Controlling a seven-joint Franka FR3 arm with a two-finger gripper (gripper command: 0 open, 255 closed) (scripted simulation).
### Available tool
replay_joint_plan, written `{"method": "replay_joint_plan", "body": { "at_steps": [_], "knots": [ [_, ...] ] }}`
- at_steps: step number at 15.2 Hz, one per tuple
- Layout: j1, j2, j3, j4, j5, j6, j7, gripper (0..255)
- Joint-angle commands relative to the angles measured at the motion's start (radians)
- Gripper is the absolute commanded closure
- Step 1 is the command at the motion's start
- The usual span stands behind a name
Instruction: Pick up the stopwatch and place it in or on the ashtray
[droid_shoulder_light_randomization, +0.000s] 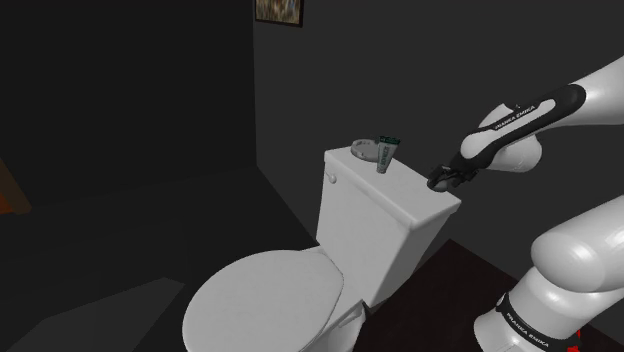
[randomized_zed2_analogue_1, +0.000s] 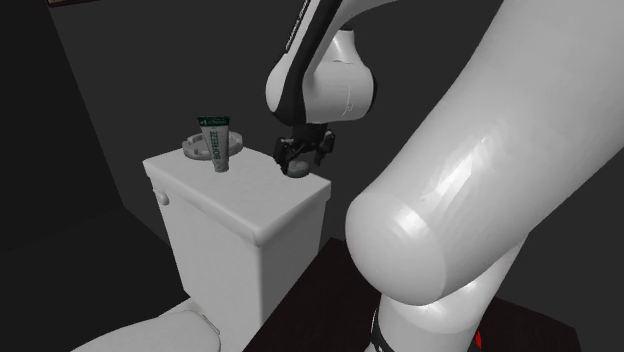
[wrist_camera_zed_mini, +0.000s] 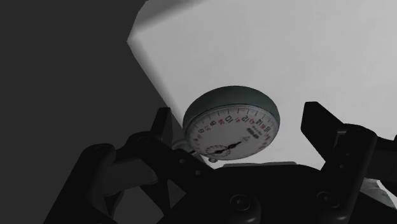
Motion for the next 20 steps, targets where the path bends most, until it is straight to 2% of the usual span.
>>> {"method": "replay_joint_plan", "body": {
  "at_steps": [1, 9, 10, 18, 20],
  "knots": [
    [0.02, 0.046, -0.018, 0.005, 0.022, 0.035, -0.013, 0],
    [0.028, 0.059, -0.023, 0.007, 0.03, 0.045, -0.018, 0],
    [0.031, 0.063, -0.025, 0.008, 0.033, 0.048, -0.02, 255],
    [0.031, 0.065, -0.019, 0.012, 0.032, 0.047, -0.012, 255],
    [0.018, 0.042, -0.015, 0.01, 0.02, 0.026, -0.01, 255]
  ]
}}
